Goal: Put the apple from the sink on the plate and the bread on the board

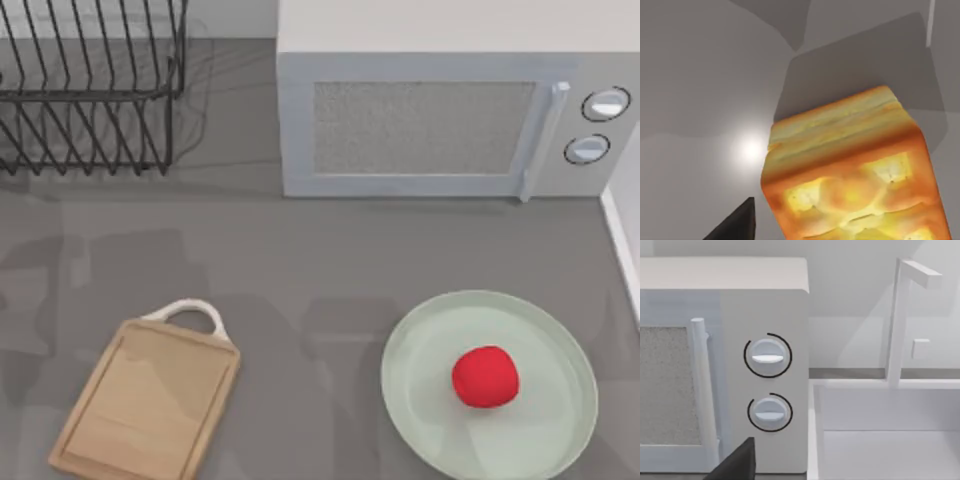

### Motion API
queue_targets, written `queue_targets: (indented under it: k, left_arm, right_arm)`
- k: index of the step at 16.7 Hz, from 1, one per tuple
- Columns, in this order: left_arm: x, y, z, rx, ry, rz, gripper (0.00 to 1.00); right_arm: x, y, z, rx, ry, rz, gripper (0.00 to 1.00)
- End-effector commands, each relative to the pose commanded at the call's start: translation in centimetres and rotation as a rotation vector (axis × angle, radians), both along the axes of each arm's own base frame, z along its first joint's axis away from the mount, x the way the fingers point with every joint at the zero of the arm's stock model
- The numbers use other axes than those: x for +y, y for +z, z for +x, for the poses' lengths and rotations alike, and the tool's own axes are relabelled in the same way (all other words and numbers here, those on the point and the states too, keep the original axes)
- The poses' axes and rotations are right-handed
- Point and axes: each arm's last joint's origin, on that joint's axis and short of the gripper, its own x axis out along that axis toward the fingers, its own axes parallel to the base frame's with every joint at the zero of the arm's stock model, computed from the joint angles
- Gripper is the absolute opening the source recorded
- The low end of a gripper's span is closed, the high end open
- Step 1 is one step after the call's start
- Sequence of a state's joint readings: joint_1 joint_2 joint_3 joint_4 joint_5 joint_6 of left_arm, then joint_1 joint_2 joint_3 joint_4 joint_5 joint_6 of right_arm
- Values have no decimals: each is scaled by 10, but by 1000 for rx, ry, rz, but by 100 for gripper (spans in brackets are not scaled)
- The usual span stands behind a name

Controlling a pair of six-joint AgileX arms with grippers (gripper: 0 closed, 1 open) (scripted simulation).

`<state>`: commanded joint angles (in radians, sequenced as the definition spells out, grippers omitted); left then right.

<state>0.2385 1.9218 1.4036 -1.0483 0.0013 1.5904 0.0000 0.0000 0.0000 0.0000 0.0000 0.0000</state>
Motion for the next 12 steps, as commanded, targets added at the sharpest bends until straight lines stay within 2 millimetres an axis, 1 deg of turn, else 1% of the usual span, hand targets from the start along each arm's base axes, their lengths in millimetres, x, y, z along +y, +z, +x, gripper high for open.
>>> queue_targets:
  k: [1,3,7,9,10,12]
  left_arm:
    - [0,-1,0,1,1,0,100]
    - [1,-13,0,7,5,-1,100]
    - [2,-52,2,-3,5,1,100]
    - [2,-67,1,2,5,0,100]
    - [2,-71,0,4,4,0,100]
    - [2,-71,0,4,4,0,100]
  right_arm:
    - [0,0,0,0,0,0,100]
    - [0,0,0,0,0,0,100]
    - [0,0,0,0,0,0,100]
    - [0,0,0,0,0,0,100]
    - [0,0,0,0,0,0,100]
    - [0,0,0,0,0,0,100]
